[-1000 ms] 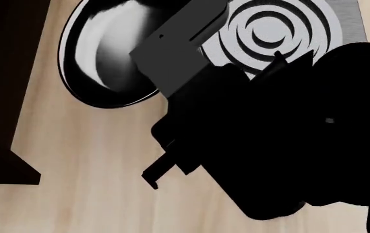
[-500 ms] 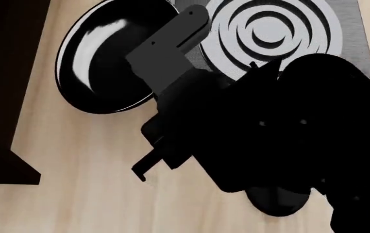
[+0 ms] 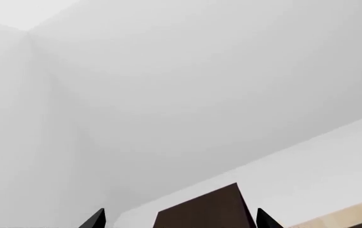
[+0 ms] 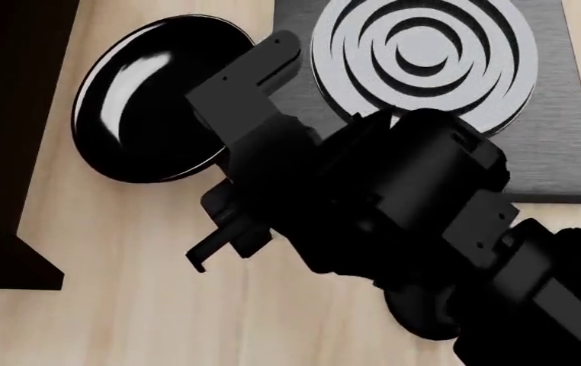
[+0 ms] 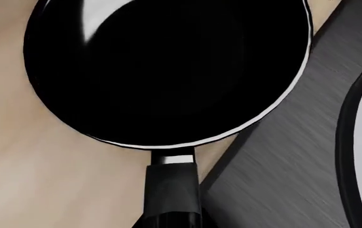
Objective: Put the frying pan under the cabinet shelf.
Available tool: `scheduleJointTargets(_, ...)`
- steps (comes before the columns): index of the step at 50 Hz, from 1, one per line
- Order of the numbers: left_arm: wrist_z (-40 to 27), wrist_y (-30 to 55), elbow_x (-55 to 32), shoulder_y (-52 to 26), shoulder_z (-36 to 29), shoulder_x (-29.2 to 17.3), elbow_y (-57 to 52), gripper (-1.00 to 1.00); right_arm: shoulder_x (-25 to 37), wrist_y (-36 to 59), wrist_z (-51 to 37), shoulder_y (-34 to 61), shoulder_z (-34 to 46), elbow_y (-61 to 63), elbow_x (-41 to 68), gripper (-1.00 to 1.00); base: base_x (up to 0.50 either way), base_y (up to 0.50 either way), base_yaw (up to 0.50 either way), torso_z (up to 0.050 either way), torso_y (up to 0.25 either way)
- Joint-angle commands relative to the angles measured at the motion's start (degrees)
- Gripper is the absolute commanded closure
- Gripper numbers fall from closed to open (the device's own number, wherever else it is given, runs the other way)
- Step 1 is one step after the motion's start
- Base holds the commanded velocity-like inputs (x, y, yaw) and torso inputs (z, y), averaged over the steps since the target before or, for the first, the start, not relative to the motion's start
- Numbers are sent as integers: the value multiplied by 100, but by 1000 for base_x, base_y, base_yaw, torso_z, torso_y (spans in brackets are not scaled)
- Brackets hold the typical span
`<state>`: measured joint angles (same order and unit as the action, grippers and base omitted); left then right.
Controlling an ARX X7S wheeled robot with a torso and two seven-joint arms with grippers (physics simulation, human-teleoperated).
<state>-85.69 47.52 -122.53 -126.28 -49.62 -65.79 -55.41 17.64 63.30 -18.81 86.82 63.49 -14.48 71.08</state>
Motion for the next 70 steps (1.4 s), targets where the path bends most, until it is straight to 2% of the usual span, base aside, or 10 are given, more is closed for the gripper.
scheduleJointTargets(1, 20, -26, 56, 138, 26, -101, -77, -100, -307, -472, 565, 50, 38, -497, -619, 100, 0, 0, 0, 0, 0)
scheduleJointTargets(17, -91, 2, -21, 127, -6, -93, -114, -100, -894, -1146, 1501, 85, 389, -1698, -1160, 100, 0, 0, 1, 0, 1)
scheduleJointTargets(27, 2, 37, 245, 367, -14, -249, -156, -100, -1562, -1746, 2116, -83, 600, -2845, -1483, 100, 0, 0, 2, 0, 0)
scheduleJointTargets(31, -159, 142, 238, 205, 26, -260, -214, -100, -1761, -2002, 2309, -67, 821, -3258, -1326, 100, 7, 2, 6, 0, 0)
scheduleJointTargets(38, -43, 111, 372, 423, -10, -377, -232, -100, -1763, -2651, 2144, 129, 2148, -3261, 27, 100, 3, 3, 5, 0, -4)
scheduleJointTargets(41, 15, 97, 439, 490, 6, -420, -227, -100, -1763, -2779, 2138, 201, 2402, -3215, 310, 100, 4, 3, 7, 0, -3)
scheduleJointTargets(62, 305, -37, 1035, 1178, 46, -798, -373, -100, -1764, -3131, 2393, 187, 2580, -2941, 773, 100, 1, 3, 4, 0, -2)
scheduleJointTargets(70, 663, -284, 1772, 1852, -9, -1041, -394, -100, -1764, -3116, 2470, 226, 2585, -2724, 831, 100, 0, 3, 5, 0, -2)
